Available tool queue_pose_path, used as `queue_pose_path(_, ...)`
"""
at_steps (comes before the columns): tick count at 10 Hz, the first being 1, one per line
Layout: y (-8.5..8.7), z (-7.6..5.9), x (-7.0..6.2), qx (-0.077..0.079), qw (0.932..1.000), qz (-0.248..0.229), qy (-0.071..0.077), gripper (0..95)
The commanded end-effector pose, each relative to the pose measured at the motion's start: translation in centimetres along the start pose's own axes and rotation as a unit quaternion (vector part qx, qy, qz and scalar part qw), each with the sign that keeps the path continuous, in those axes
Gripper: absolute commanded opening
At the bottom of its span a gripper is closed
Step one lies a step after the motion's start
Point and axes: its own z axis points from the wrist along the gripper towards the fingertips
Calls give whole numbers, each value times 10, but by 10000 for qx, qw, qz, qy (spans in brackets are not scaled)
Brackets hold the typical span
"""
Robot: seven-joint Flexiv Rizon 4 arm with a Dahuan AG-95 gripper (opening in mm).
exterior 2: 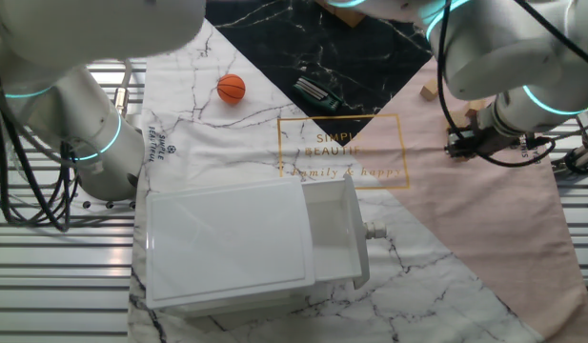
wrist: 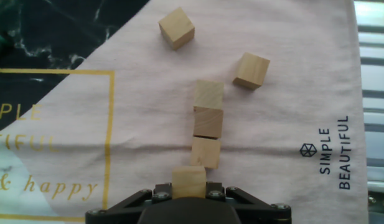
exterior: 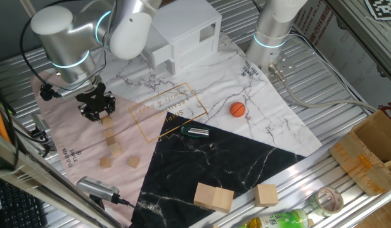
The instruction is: Stack the blocks into a pyramid shape
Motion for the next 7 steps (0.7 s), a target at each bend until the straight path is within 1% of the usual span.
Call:
queue_pose_path(1, -1, 0, 0, -24, 9998, 109, 139, 0)
queue_pose_path(2, -1, 0, 0, -26, 9996, 177, 210, 0)
queue_pose_path(3, -1, 0, 0, -18, 9995, 209, 246, 0)
queue_pose_path(7, -1, 0, 0, -8, 9992, 306, 245, 0)
